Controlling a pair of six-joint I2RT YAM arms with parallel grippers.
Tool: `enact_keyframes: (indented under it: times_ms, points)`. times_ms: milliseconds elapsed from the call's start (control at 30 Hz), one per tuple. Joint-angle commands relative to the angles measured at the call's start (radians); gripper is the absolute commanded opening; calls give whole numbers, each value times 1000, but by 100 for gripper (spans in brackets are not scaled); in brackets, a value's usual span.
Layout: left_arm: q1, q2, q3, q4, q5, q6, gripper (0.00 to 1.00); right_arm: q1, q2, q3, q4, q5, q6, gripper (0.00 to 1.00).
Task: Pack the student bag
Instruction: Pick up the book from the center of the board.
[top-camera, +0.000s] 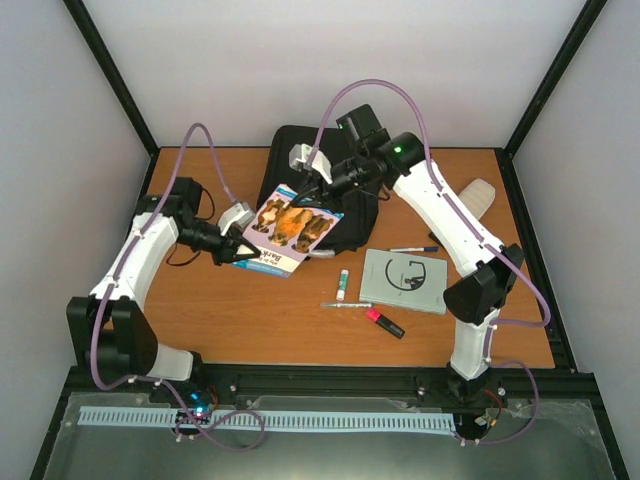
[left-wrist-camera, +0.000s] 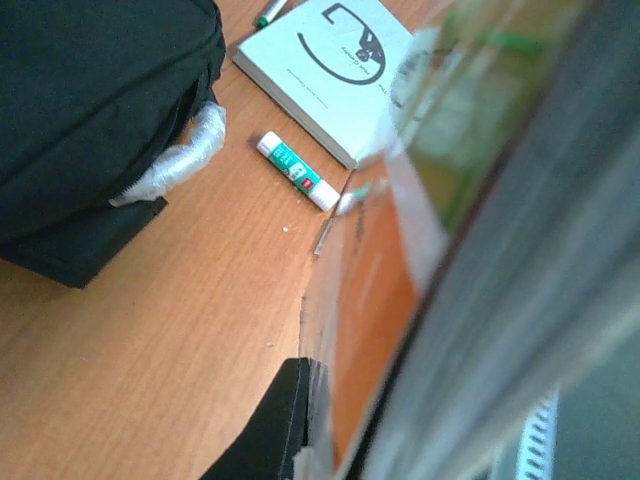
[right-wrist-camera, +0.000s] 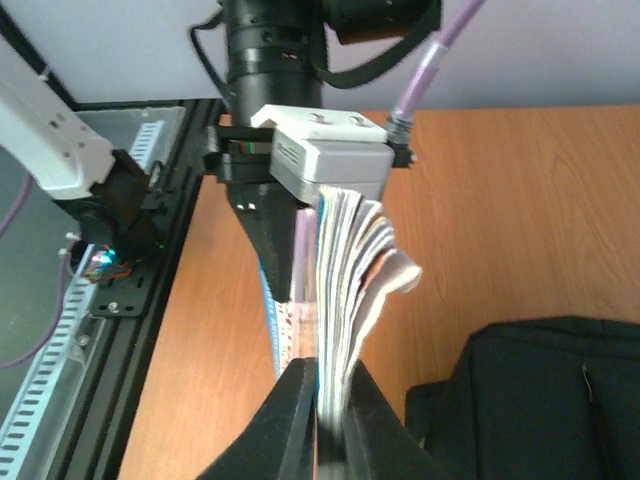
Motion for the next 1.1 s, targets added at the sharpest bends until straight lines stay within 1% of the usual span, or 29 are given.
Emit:
enact_keyframes:
  times_ms: [0, 33, 67, 167, 267, 333, 433, 567, 667, 800, 933, 1000, 1067]
  points:
    - [-1, 42, 95, -100, 66, -61, 1, -12, -8, -27, 35, 102, 9, 19]
    - [0, 49, 106, -110, 74, -82, 1, -15, -9, -32, 39, 114, 12, 29]
    - [-1, 57, 118, -117, 79, -109, 1, -19, -8, -35, 44, 130, 19, 36]
    - [-1, 76, 152, -160, 81, -134, 1, -42, -22, -45, 56, 177, 38, 49]
    - [-1, 83, 179, -164, 43, -196, 1, -86, -47, -85, 75, 214, 56, 56]
    - [-1, 87, 188, -139, -8, -288, 1, -119, -61, -117, 79, 222, 58, 59]
    - [3, 104, 196, -118, -86, -429, 1, -150, -88, -194, 89, 250, 22, 61]
    - [38, 93, 162, -111, -81, -498, 1, -149, -145, -357, 151, 290, -70, 61]
    - [79, 81, 123, -93, -93, -569, 1, -135, -160, -453, 199, 365, -107, 60]
    - [134, 84, 111, -72, -85, -620, 1, -111, -128, -516, 224, 489, -149, 55]
    - [182, 77, 83, -52, -48, -654, 1, -79, -63, -531, 232, 595, -157, 54]
    - [184, 62, 64, -32, -61, -665, 1, -64, -34, -531, 235, 627, -155, 55]
    - [185, 43, 43, -5, -109, -679, 1, -54, -11, -526, 234, 631, -154, 55]
